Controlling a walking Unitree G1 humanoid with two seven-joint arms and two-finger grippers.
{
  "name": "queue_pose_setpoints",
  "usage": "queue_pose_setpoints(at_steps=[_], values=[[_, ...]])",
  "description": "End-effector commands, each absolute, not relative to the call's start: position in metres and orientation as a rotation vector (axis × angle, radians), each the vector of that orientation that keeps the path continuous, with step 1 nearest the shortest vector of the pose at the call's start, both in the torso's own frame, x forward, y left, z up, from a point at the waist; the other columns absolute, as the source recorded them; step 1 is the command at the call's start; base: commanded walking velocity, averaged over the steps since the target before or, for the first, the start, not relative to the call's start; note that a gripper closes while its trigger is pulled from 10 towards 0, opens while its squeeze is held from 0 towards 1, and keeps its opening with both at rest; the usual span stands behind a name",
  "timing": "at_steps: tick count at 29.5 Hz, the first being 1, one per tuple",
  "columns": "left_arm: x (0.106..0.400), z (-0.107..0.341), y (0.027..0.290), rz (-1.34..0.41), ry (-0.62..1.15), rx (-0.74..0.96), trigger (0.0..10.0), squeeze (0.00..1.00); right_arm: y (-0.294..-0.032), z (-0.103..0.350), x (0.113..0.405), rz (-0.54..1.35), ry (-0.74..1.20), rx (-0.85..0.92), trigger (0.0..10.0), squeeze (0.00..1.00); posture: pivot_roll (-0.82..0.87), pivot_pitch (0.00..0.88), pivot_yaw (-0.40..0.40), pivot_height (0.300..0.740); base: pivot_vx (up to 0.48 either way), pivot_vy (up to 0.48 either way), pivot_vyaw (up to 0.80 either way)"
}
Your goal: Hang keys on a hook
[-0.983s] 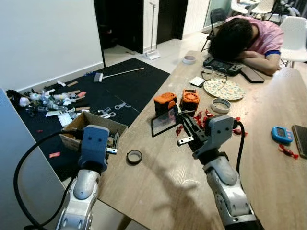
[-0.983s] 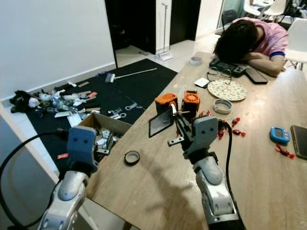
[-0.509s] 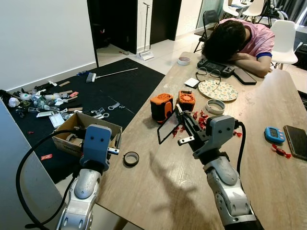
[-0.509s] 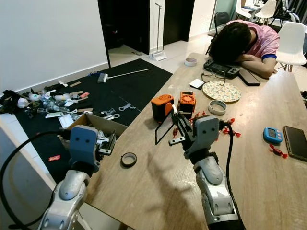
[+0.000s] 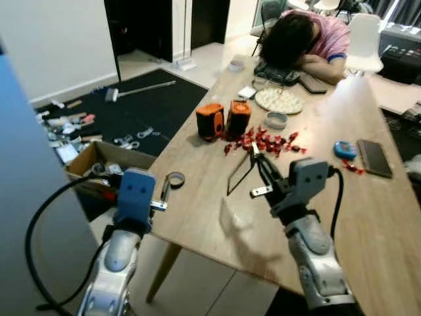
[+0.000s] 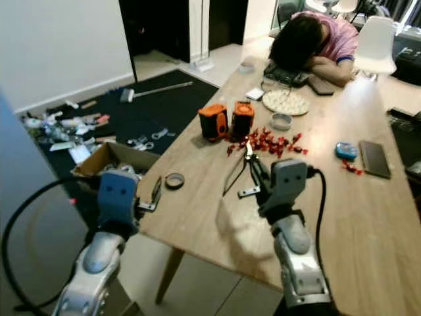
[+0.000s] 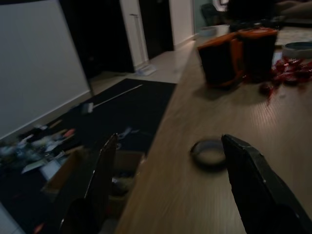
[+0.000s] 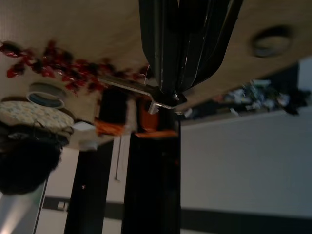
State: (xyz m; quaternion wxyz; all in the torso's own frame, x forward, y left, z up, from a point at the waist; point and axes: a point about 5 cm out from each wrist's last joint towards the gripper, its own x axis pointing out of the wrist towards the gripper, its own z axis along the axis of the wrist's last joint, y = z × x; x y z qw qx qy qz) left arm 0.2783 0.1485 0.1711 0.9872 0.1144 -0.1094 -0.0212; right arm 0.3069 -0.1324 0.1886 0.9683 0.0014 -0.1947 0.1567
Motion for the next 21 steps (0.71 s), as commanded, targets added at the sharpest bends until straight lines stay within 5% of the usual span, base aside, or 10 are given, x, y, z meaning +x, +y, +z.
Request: queue_pose_setpoints(at_steps=[1, 15, 21], values=[[0.2759, 0.1682, 0.1478, -0.045, -0.208, 0.235, 10.0, 0.0, -0.1321, 0.186, 0.3063, 0.325, -0.388, -0.002, 10.0, 0.0, 0.12, 0.092, -0.039, 0.74, -0.469, 0.0, 0.0], [0.2761, 0.1685, 0.1491, -0.035, -0.208, 0.238, 10.0, 0.0, -0.1305, 0.1853, 0.3076, 0.335, -0.387, -0.009, 10.0, 0.0, 0.13, 0.094, -0.042, 0.74, -0.447, 0.0, 0.0], [0.2768, 0.1685, 0.1495, -0.032, -0.208, 0.238, 10.0, 0.0, -0.1305, 0.1852, 0.3081, 0.337, -0.388, -0.012, 10.0, 0.0, 0.13, 0.092, -0.043, 0.74, 0.0, 0.0, 0.3]])
